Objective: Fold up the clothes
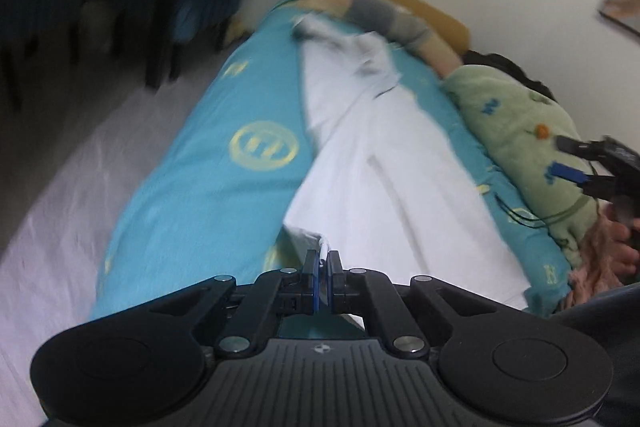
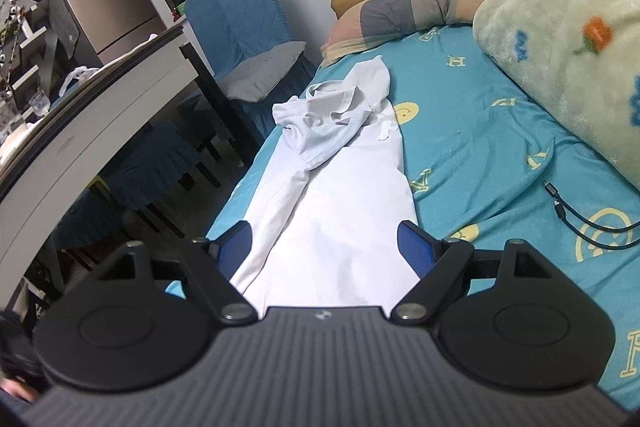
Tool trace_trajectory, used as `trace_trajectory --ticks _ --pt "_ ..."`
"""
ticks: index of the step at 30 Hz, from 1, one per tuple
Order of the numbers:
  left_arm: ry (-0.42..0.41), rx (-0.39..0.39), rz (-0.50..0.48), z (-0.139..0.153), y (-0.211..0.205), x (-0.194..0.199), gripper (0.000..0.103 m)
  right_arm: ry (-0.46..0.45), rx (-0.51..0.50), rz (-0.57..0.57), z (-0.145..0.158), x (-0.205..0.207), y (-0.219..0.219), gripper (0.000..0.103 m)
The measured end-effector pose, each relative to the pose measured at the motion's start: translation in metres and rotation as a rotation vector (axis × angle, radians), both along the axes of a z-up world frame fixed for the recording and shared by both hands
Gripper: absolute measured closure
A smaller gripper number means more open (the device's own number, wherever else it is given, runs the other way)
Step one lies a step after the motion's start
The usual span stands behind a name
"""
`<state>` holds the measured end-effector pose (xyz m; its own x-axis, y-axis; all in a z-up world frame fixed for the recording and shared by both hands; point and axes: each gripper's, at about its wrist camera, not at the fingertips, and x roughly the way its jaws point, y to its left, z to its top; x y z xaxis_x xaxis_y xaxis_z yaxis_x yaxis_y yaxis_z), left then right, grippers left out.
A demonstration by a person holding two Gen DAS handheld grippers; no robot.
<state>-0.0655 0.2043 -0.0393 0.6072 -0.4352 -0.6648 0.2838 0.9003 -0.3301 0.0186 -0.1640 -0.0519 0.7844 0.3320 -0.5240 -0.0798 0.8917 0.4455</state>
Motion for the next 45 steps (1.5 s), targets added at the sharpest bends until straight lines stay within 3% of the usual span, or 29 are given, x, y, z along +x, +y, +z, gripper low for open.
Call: trace_trajectory --ticks 2,6,7,8,10,14,16,21,24,27,29,30,34,39,42,45 --pt "-0.043 0.041 -0.075 0.036 -0.017 0.003 0.099 0.003 0.017 -0.006 0.0 0.001 -0.002 0.022" --pt "-0.098 0.273 -0.275 0.092 -0.077 0.01 0.099 0.003 0.042 -0.015 -0.001 0.001 -0.006 0.022" --pt "-0.107 0.336 -0.315 0.099 -0.094 0.013 0.099 0.004 0.043 -0.022 -0.002 0.001 -0.008 0.022" --pt "-0.139 0.448 -0.36 0.103 -0.11 0.012 0.1 0.006 0.046 -0.029 -0.003 0.001 -0.009 0.022" --pt "-0.102 0.535 -0.401 0.106 -0.129 0.016 0.1 0.009 0.072 -0.045 -0.003 0.002 -0.014 0.022" --pt "-0.071 0.575 -0.503 0.107 -0.177 0.019 0.1 -0.003 0.069 -0.069 -0.002 -0.001 -0.019 0.022" --pt "-0.035 0.541 -0.545 0.096 -0.201 0.014 0.1 -0.013 0.044 -0.089 -0.001 -0.003 -0.022 0.022" --pt "0.111 0.514 -0.615 0.025 -0.251 0.001 0.1 -0.034 -0.004 -0.12 -0.002 -0.001 -0.03 0.022" --pt "0.25 0.517 -0.578 -0.02 -0.254 0.002 0.098 -0.025 0.014 -0.121 -0.004 0.003 -0.033 0.022" --pt "0.341 0.444 -0.495 -0.032 -0.242 0.018 0.083 -0.035 -0.009 -0.104 -0.005 0.002 -0.031 0.022" --pt "0.308 0.369 -0.412 -0.017 -0.231 0.031 0.063 -0.051 -0.032 -0.091 -0.004 0.0 -0.029 0.022" --pt "0.27 0.338 -0.368 -0.006 -0.225 0.038 0.046 -0.058 -0.027 -0.084 -0.004 -0.001 -0.028 0.022" --pt "0.089 0.255 -0.169 0.037 -0.215 0.072 0.022 -0.095 0.024 -0.067 -0.003 -0.001 -0.028 0.022" --pt "-0.026 0.151 0.028 0.065 -0.213 0.114 0.02 -0.083 0.024 -0.029 -0.006 0.028 -0.022 0.022" --pt "-0.074 0.137 0.078 0.059 -0.212 0.128 0.019 -0.056 0.013 0.011 -0.005 0.067 -0.014 0.025" --pt "-0.131 0.148 0.111 0.044 -0.203 0.136 0.014 -0.037 -0.028 0.0 -0.02 0.132 0.005 0.025"
